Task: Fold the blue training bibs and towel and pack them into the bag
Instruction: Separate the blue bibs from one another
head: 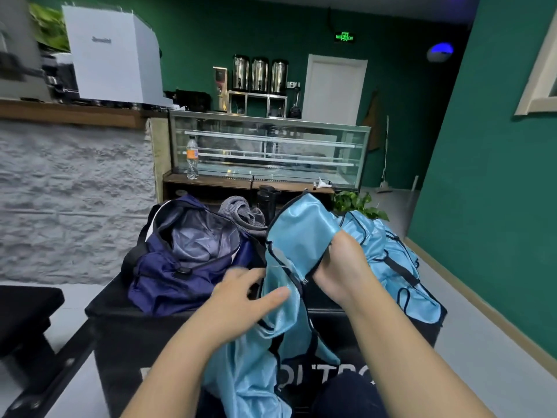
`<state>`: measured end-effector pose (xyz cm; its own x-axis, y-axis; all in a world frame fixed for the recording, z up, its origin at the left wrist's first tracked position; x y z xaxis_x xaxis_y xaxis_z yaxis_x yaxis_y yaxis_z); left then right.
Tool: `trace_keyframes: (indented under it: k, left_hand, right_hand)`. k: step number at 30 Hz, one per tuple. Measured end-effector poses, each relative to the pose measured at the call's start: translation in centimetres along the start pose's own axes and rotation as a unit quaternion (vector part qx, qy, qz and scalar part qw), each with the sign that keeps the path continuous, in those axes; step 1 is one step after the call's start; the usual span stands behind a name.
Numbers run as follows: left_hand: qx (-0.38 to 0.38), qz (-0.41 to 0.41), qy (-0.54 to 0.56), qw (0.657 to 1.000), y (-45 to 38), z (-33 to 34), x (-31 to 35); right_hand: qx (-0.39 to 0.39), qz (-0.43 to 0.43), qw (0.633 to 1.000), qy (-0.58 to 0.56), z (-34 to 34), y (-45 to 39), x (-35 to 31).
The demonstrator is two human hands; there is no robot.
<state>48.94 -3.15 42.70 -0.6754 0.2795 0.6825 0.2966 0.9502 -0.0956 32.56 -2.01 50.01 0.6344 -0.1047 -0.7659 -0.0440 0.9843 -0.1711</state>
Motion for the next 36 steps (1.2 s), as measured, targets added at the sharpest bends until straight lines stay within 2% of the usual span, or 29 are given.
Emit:
trace_keyframes:
  k: [2,5,8,10,12,14,17,21,25,28,31,33,34,35,36]
  left_hand:
    - [0.056,0.022,0.020,0.998,0.2,0.1,1.2]
    - [0.202,0.103,0.071,0.971,1.6,-0.6,3.9]
    - [0.307,0.130,0.059,0.941,3.0,-1.8,5.0]
    - [0.332,0.139,0.056,0.931,3.5,-2.6,5.2]
    - [0.336,0.142,0.083,0.927,3.7,-3.5,5.3]
    - [0.341,0.143,0.085,0.925,3.9,-3.9,5.7]
    - [0.345,0.150,0.059,0.925,4.4,-3.6,6.4]
    - [0.317,0.179,0.050,0.930,4.4,-3.1,6.6]
    - [0.231,0.268,-0.006,0.935,4.3,-2.3,7.1]
    - [0.213,0.235,0.093,0.944,4.4,-2.1,7.1]
    - [0.216,0.165,0.244,0.931,4.3,-1.8,6.9]
    - [0.163,0.073,0.306,0.935,3.6,-1.3,5.7]
    - [0.104,0.059,0.287,0.950,3.7,-1.1,4.8]
    - [0.040,0.067,0.290,0.954,3.9,-0.8,3.7]
    - [0.008,0.074,0.315,0.946,3.4,0.1,2.1]
  right_hand:
    - [-0.019,0.004,1.000,-0.005,0.6,1.1,0.1]
    - [-0.029,0.004,1.000,-0.008,1.0,2.0,0.2]
    - [-0.047,-0.002,0.996,0.076,0.9,2.2,0.7]
    - [-0.059,0.004,0.976,0.208,0.9,2.3,1.3]
    - [-0.056,0.030,0.954,0.293,1.1,2.6,1.6]
    - [-0.048,0.026,0.944,0.325,1.8,3.3,1.3]
    - [-0.044,-0.029,0.933,0.357,2.5,4.4,0.4]
    - [-0.098,-0.036,0.892,0.440,2.7,5.3,0.3]
    - [-0.063,-0.062,0.944,0.319,1.9,5.1,0.2]
    - [-0.037,-0.082,0.961,0.261,1.4,5.0,-0.1]
    - [-0.009,-0.087,0.970,0.229,0.9,4.9,-0.6]
    - [-0.021,-0.081,0.977,0.198,0.6,4.9,-0.8]
    - [-0.033,-0.072,0.980,0.185,0.5,4.9,-1.0]
    - [-0.045,-0.061,0.982,0.174,0.4,5.0,-1.0]
    - [-0.055,-0.048,0.983,0.169,0.4,5.1,-1.1]
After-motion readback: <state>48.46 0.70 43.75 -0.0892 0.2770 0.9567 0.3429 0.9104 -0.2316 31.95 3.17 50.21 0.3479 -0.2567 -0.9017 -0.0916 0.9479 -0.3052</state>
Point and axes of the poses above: each hand's wrist, its own y-axis away from the middle knuckle, its own z-axis out of the palm, x = y × z, the point moved 1 cm from there along -y, towards the middle knuckle, and after that the axes turned 5 degrees about -y, right-handed, at the moved point
